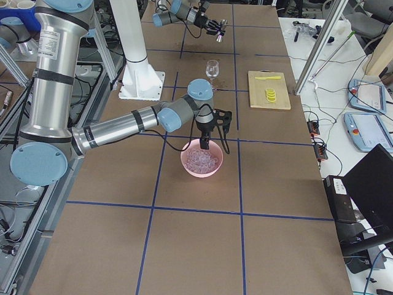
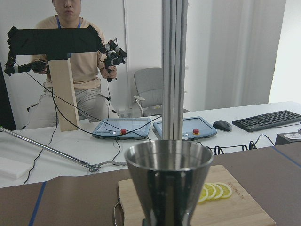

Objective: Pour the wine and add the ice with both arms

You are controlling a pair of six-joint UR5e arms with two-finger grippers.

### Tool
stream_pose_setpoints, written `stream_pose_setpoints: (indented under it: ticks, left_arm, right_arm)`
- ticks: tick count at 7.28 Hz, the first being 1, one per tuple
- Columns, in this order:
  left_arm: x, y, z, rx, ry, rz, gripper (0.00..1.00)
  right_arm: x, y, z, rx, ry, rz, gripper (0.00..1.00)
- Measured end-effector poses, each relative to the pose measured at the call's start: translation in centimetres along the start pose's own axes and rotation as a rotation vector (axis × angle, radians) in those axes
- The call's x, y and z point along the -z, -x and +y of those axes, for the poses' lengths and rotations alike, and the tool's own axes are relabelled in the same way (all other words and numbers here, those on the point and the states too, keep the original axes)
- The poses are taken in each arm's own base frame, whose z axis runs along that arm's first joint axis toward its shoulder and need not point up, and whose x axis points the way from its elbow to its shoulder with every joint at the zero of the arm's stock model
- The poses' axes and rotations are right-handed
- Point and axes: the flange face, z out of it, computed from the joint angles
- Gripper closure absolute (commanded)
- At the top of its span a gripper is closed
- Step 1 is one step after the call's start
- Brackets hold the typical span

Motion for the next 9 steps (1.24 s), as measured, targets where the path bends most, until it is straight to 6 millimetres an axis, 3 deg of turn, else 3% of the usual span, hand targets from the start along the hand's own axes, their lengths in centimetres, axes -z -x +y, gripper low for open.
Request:
stream_pose_setpoints:
  ticks: [2, 3, 7, 9]
  left_arm:
    - [-0.1, -3.9, 1.2, -0.051, 0.048, 0.008, 1.0]
    - [-0.2, -4.9, 2.1, -0.101, 0.063, 0.011, 1.0]
    - [-0.4, -7.3, 2.1, -0.288, 0.047, 0.016, 1.0]
    - [0.0, -8.3, 3.5, -0.423, -0.002, -0.05, 1.0]
  right_arm:
    - [-0.4, -0.4, 0.4, 0.012, 0.011, 0.007, 0.0]
    - [-0.5, -0.3, 0.5, 0.015, 0.014, 0.008, 0.0]
    - [-0.8, -0.1, 0.7, 0.022, 0.022, 0.008, 0.0]
    - [-0.9, 0.0, 0.7, 0.023, 0.024, 0.007, 0.0]
